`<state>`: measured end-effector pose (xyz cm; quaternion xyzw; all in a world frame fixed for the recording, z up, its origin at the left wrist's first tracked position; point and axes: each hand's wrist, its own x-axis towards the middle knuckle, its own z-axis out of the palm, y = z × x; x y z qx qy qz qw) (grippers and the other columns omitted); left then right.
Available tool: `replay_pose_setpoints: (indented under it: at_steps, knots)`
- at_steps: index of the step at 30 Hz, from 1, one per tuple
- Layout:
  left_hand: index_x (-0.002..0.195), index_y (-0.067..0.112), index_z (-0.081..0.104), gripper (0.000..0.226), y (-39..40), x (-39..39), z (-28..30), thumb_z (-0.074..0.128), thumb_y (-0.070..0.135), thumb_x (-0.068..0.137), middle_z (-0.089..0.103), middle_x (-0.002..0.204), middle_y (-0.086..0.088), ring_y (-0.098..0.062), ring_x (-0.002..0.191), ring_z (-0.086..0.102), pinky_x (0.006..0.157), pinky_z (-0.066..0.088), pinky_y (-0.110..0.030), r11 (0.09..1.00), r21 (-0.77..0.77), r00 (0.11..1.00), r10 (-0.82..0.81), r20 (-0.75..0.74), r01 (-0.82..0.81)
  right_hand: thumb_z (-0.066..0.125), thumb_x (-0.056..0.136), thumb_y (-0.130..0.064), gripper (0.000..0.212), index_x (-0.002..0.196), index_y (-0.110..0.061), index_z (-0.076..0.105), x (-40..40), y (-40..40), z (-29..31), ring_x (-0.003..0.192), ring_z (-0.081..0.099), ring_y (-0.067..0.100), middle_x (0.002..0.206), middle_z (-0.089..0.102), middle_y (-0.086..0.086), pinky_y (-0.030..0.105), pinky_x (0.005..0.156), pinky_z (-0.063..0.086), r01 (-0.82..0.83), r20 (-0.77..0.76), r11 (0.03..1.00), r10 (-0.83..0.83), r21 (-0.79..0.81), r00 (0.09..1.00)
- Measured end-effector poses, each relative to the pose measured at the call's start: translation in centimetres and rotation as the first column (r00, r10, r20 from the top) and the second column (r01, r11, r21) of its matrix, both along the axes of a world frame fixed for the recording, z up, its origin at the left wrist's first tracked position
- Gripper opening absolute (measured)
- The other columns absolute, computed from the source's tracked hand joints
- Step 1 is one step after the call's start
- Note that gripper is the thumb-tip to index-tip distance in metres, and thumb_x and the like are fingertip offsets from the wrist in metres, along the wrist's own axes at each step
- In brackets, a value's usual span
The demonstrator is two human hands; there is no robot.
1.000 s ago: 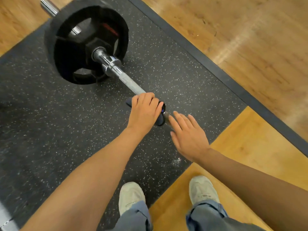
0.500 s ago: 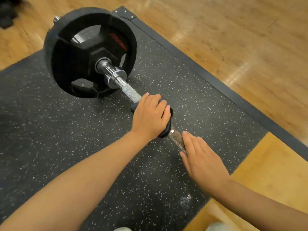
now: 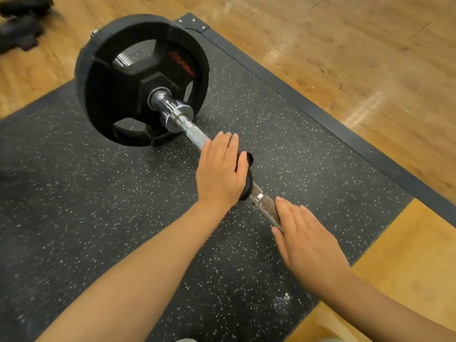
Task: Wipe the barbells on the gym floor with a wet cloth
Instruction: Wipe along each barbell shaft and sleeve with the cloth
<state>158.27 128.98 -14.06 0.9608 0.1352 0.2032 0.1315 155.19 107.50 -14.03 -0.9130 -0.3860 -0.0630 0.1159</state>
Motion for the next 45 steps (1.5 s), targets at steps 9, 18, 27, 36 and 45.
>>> replay_pose_setpoints:
  at_steps: [9, 18, 27, 36, 45]
  knots:
    - [0.154, -0.001, 0.014, 0.062, -2.7, -0.2, 0.7, 0.022, 0.033, 0.103, 0.008, 0.164, -0.014, -0.025, 0.152, 0.004, 0.124, 0.005, -0.042, 0.991, -0.089, 0.985, 0.087, -0.147, -0.101, 0.037, 0.098, -0.033, 0.049, 0.135, -0.002, 0.047, 0.1, 0.1, 0.1, 0.107, 0.063, 0.024, 0.119, 0.067, 0.010, 0.038, 0.096, 0.053, 0.007, -0.022, 1.000, -0.007, 0.012, 1.000]
    - [0.142, -0.002, 0.044, 0.051, -2.7, -1.3, 0.4, 0.027, 0.026, 0.103, 0.039, 0.153, -0.014, -0.028, 0.148, 0.023, 0.123, 0.008, -0.046, 0.991, -0.101, 0.994, -0.091, -0.067, 0.084, 0.038, 0.098, -0.032, 0.050, 0.136, -0.001, 0.047, 0.2, 0.0, -0.2, 0.109, 0.065, 0.026, 0.122, 0.066, 0.011, 0.040, 0.096, 0.053, -0.003, -0.025, 1.000, 0.003, -0.003, 1.000]
    - [0.112, -0.002, 0.065, 0.039, 3.4, 1.5, 0.3, 0.035, 0.020, 0.100, 0.060, 0.125, -0.017, -0.035, 0.126, 0.049, 0.113, 0.028, -0.052, 0.998, -0.054, 1.000, -0.016, -0.016, 0.015, 0.036, 0.101, -0.032, 0.052, 0.138, 0.001, 0.048, 0.1, -0.1, -0.6, 0.113, 0.063, 0.029, 0.126, 0.063, 0.014, 0.043, 0.100, 0.052, -0.020, 0.008, 0.999, 0.020, -0.032, 1.000]
    - [0.109, -0.004, 0.067, 0.042, -0.3, -0.6, -0.2, 0.034, 0.022, 0.103, 0.065, 0.118, -0.016, -0.032, 0.122, 0.056, 0.114, 0.031, -0.045, 0.956, 0.031, 0.955, -0.293, 0.045, 0.292, 0.033, 0.102, -0.029, 0.054, 0.137, 0.009, 0.048, 0.0, -0.1, -1.2, 0.114, 0.064, 0.035, 0.129, 0.061, 0.023, 0.046, 0.098, 0.053, -0.046, 0.046, 0.998, 0.049, -0.053, 0.998]
    - [0.125, -0.003, 0.059, 0.045, 0.3, 0.7, 0.0, 0.032, 0.023, 0.101, 0.053, 0.138, -0.015, -0.030, 0.141, 0.036, 0.122, 0.010, -0.043, 0.980, -0.192, 0.997, 0.060, 0.055, -0.048, 0.033, 0.102, -0.029, 0.054, 0.141, 0.008, 0.043, 0.2, -0.2, -1.3, 0.120, 0.061, 0.037, 0.135, 0.057, 0.025, 0.049, 0.101, 0.051, -0.046, 0.043, 0.998, 0.048, -0.048, 0.998]
